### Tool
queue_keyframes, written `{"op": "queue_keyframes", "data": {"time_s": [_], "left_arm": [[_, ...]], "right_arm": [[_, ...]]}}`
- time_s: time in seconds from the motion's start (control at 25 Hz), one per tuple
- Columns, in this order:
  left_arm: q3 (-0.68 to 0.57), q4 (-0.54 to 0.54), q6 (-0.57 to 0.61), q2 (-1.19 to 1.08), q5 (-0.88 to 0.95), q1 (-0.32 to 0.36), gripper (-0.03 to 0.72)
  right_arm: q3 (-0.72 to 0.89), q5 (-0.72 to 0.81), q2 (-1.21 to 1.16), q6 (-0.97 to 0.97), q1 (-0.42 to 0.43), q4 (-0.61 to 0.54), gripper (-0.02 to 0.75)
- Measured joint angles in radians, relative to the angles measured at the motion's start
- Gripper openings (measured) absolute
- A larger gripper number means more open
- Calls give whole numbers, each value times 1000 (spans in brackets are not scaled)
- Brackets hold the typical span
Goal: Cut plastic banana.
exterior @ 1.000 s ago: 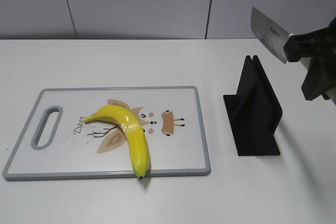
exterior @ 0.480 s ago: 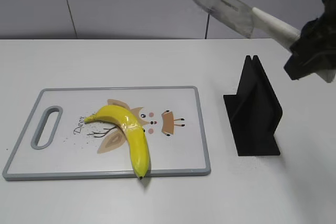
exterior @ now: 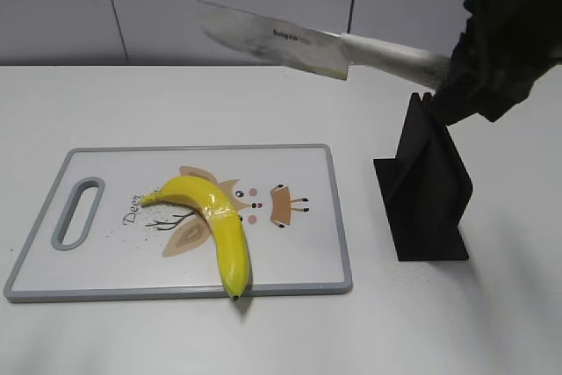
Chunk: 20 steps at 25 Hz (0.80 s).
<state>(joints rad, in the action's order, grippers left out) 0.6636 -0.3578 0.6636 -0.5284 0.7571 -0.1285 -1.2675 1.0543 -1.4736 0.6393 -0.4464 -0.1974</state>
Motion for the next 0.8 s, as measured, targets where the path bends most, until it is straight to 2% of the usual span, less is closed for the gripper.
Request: {"op": "queue_keyframes", "data": {"time_s": [0.2, 0.4, 0.64, 0.8], "left_arm": [[126, -4, 158, -205, 26, -92, 536], [287, 0, 307, -460, 169, -169, 536], [469, 75, 347, -746, 247, -270, 538], [541, 104, 350, -899, 272, -298, 538]], "right_arm": [[-87, 72, -109, 211, -1, -9, 188], [-158, 89, -214, 389, -1, -29, 188], [-212, 95, -315, 595, -1, -144, 188], [-223, 88, -347, 636, -1, -174, 188]]}}
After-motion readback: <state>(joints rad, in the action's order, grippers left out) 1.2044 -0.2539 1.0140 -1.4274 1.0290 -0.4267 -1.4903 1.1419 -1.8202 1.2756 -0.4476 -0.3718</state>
